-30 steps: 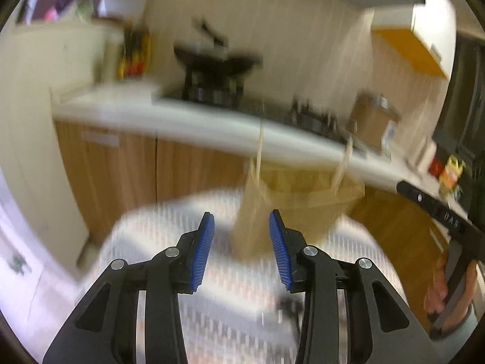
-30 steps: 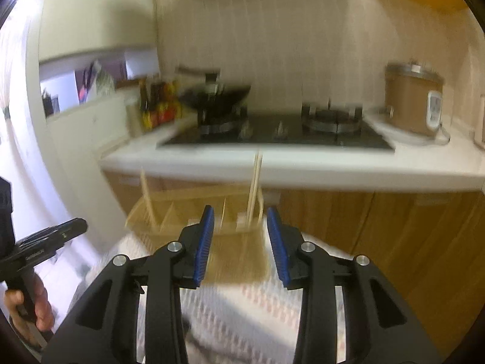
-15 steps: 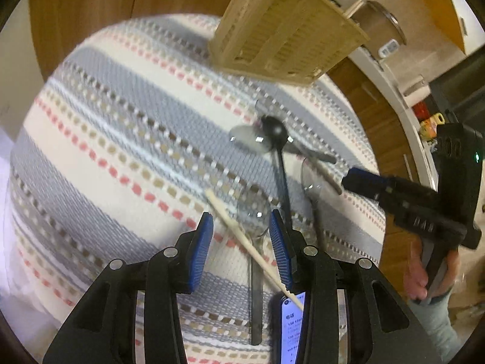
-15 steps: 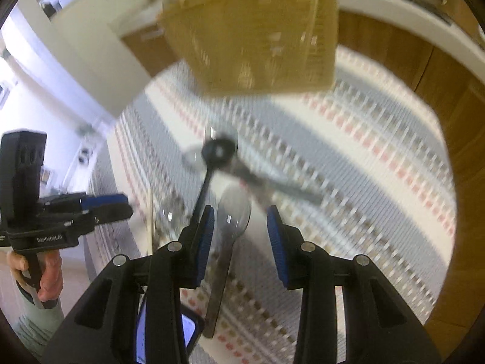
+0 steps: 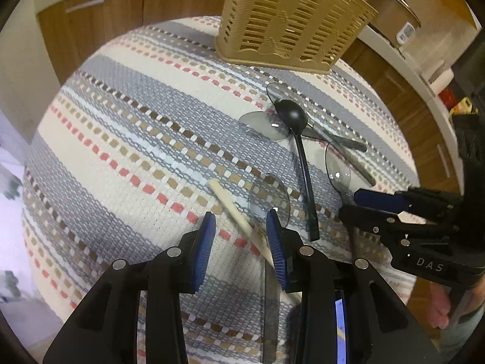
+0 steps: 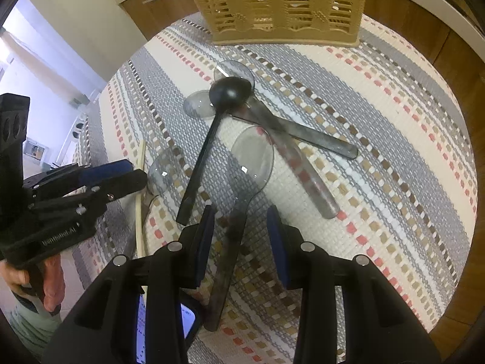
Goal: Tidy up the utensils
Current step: 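Grasp a wooden chopstick with the left tool while the right tool grasps a clear spoon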
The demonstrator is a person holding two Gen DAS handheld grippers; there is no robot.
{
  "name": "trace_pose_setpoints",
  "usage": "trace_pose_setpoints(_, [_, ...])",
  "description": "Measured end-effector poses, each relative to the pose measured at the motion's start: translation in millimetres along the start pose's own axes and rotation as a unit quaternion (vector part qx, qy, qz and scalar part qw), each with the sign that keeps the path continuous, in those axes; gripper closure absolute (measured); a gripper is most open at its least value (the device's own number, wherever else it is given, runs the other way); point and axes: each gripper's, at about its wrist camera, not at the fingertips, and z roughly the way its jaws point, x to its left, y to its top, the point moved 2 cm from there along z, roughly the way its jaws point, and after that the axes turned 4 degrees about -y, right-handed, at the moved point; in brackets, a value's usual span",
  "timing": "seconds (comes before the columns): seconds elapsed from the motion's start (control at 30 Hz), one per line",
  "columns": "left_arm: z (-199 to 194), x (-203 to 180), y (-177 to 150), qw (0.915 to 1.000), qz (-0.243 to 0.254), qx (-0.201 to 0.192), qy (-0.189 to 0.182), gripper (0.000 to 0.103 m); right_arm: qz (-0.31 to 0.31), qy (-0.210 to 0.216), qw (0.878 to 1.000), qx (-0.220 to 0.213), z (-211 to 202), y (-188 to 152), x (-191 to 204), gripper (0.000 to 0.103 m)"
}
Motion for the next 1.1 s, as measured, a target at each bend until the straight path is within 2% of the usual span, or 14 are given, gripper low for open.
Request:
trace_pose_setpoints(0.07, [-1.8,-1.3,1.0,1.0,0.003,-0.001,0.002,0.072,-0.012,-0.016,1.0,-0.002,3.2,1.8,9.1,0.07])
trace_pose_setpoints(0.13, [-1.8,-0.3,2.3,0.9998,0.007,0.0,0.016,0.083,-0.033,-0.047,0.998,-0.005,6.1,1.6,19.5,0.072])
trace_pose_setpoints(0.2, [0.0,0.8,3.9,0.9998,0.009,0.003,0.018,0.09,-0.054,-0.077,0.996,-0.008,9.8,3.1,26.7,0.088])
trace_pose_setpoints(0.3, [0.6,7.2,7.9,0.9998,0.005,0.005,0.018,0.099,-0.06,-0.085,0.995,-0.009,12.2,5.0,27.0,0.092])
trace_pose_setpoints(0.53, [2.9,22.1,21.8,0.9995,0.012,0.021,-0.02,0.099,-0.043,-0.082,0.996,-0.009,0.5,-1.7,4.3,0.093])
trace_pose_setpoints(0.6, [1.5,27.1,25.1,0.9998,0.01,0.013,-0.012,0.099,-0.03,-0.085,0.996,-0.009,-2.0,-1.5,-3.8,0.093])
trace_pose_setpoints(0.77, [1.5,41.0,38.9,0.9998,-0.004,0.001,-0.02,0.099,-0.014,-0.097,0.995,-0.009,-5.8,0.1,-20.0,0.093])
trace_pose_setpoints(0.93, [2.4,44.6,46.6,0.9994,-0.002,0.017,-0.028,0.098,-0.013,-0.086,0.996,0.013,-4.8,8.0,-20.8,0.091])
trace_pose_setpoints(1.03, [2.5,40.8,46.6,0.9991,0.013,0.031,-0.025,0.092,-0.014,-0.067,0.997,0.033,-1.7,17.2,-18.5,0.08])
trace_pose_setpoints(1.1, [3.3,36.4,45.1,0.9988,0.028,0.037,-0.016,0.09,-0.024,-0.073,0.996,0.039,-0.1,22.9,-16.0,0.08])
